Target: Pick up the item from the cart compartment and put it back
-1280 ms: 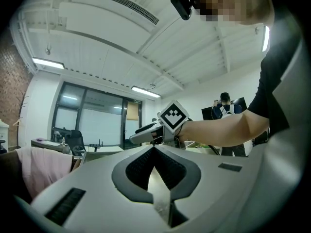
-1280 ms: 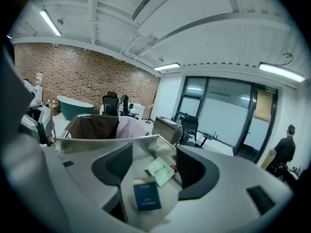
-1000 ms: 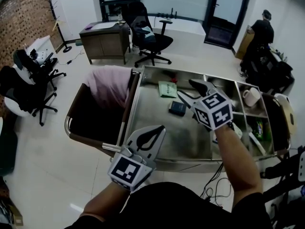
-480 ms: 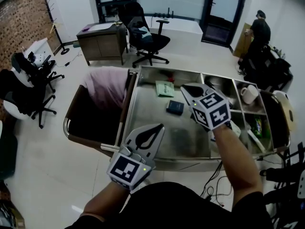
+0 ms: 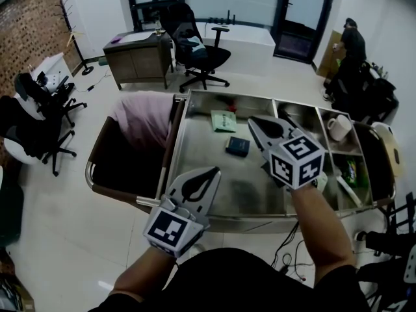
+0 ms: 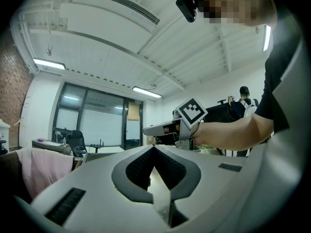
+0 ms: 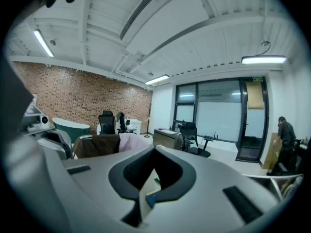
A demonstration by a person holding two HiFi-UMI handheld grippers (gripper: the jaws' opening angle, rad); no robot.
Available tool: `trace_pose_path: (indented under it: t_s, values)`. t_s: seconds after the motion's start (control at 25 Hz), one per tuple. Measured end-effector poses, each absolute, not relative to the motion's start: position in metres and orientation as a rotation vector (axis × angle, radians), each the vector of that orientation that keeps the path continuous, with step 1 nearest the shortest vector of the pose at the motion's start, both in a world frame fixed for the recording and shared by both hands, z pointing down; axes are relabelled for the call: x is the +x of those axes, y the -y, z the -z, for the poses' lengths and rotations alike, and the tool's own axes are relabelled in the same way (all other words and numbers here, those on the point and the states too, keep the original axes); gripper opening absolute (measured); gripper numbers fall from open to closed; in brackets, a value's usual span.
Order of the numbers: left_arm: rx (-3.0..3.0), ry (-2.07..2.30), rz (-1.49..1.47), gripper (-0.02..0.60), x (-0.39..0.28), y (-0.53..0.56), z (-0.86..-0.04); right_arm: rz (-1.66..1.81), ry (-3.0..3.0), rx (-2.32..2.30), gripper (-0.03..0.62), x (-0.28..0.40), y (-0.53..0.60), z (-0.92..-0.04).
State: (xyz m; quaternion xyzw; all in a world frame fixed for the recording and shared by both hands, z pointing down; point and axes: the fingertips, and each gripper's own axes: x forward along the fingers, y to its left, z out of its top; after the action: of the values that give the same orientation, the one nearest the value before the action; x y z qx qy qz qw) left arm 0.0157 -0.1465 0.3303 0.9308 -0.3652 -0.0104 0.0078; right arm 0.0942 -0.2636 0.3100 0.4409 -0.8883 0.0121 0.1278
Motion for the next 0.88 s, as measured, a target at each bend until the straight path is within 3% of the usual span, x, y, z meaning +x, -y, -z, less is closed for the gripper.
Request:
trace_pose_path:
  t_s: [0.88]
  values:
    - [2.916,1.120,0.014,0.000,0.031,0.137,-0.330,-0.169,2.829,1.461,0.012,0.133,0.171,-0.276]
